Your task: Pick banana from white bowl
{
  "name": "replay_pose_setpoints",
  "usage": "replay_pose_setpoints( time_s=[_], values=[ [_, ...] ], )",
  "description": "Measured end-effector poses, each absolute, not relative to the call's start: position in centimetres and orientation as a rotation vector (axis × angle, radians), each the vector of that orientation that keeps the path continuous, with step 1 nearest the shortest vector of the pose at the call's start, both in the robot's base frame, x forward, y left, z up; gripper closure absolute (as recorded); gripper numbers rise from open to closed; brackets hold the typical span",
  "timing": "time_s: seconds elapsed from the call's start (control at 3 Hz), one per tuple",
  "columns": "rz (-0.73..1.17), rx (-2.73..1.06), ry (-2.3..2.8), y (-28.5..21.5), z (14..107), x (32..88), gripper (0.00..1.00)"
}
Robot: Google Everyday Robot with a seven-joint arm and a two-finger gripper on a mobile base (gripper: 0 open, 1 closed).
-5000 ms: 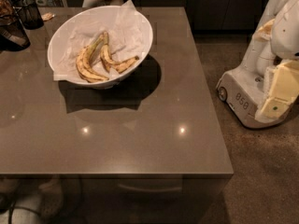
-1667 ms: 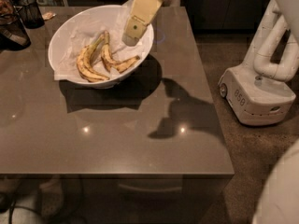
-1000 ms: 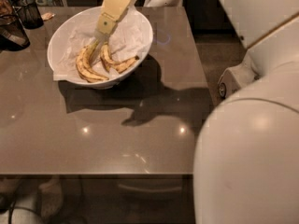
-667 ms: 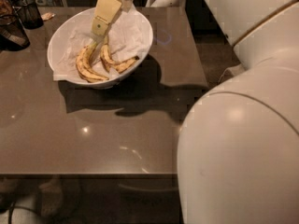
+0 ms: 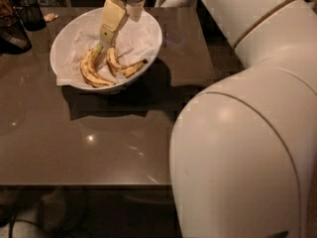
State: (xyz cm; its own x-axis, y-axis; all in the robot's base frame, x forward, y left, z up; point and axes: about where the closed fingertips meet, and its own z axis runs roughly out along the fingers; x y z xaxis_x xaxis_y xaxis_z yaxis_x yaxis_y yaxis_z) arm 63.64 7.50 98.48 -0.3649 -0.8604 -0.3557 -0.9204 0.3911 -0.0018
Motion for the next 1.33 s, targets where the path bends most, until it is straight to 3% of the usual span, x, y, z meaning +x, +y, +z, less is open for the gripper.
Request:
replay_pose_setpoints(
  time_s=[1.33],
  values=[
    [-0.020, -1.620, 2.458, 10.1, 94.5, 64.4, 0.31]
  ],
)
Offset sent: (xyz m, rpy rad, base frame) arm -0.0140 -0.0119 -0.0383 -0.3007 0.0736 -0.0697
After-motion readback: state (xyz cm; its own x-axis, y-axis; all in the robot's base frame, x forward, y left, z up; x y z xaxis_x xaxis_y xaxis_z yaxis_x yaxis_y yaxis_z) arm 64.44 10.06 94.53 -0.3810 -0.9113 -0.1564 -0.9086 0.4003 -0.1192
